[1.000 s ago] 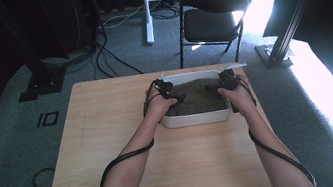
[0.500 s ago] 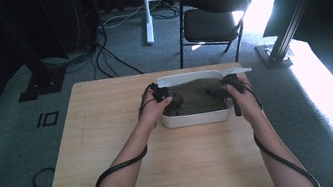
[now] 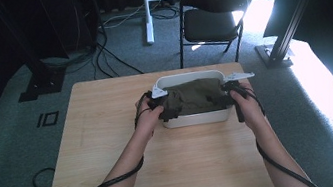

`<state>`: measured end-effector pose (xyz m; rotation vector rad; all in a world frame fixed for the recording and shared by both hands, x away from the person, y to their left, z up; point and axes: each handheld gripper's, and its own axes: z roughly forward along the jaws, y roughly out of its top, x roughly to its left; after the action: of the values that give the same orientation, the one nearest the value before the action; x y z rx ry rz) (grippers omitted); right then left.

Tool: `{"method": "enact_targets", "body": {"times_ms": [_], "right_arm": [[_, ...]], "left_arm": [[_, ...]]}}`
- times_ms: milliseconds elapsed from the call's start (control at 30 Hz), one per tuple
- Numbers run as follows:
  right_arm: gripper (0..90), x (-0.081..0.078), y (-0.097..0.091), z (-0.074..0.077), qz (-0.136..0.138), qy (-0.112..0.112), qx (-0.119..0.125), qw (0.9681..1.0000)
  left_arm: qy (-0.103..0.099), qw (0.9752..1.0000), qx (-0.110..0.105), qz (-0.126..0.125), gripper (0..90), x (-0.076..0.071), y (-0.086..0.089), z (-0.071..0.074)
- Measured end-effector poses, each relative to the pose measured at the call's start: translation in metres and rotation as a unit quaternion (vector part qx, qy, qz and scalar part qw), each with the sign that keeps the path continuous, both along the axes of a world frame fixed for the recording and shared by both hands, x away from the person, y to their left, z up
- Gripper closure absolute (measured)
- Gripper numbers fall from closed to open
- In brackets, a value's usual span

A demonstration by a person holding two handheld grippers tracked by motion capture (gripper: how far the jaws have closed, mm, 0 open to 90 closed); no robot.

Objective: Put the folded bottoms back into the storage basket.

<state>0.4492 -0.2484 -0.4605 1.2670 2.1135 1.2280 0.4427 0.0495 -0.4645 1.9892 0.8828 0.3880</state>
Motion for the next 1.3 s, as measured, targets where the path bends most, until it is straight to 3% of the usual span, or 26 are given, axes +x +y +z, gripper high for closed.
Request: {"method": "enact_targets", "body": {"times_ms": [367, 600, 667, 867, 1067, 1300], "right_arm": [[15.9, -0.023, -0.002, 0.002, 0.010, -0.002, 0.006, 0.9999], [15.9, -0.037, -0.006, 0.000, 0.003, -0.002, -0.001, 1.0000], [15.9, -0.044, -0.009, -0.001, -0.006, -0.003, 0.004, 1.0000], [15.9, -0.057, -0.015, -0.007, -0.008, -0.010, -0.006, 0.9999], [15.8, -0.069, -0.018, -0.015, -0.010, -0.010, 0.000, 0.9999], [14.5, -0.080, -0.021, -0.023, -0.013, -0.016, 0.000, 0.9998]], "left_arm": [[-0.018, 0.9997, -0.017, 0.005, 17.8, -0.024, 0.010, 0.011], [-0.011, 0.9997, -0.019, 0.012, 17.8, -0.037, 0.016, 0.010], [-0.018, 0.9997, -0.004, 0.015, 17.8, -0.042, 0.019, 0.006], [-0.005, 0.9998, -0.007, 0.018, 17.8, -0.049, 0.028, -0.003], [-0.002, 0.9996, -0.008, 0.026, 17.8, -0.058, 0.035, -0.008], [-0.002, 0.9997, 0.005, 0.026, 17.8, -0.071, 0.045, -0.021]]}}
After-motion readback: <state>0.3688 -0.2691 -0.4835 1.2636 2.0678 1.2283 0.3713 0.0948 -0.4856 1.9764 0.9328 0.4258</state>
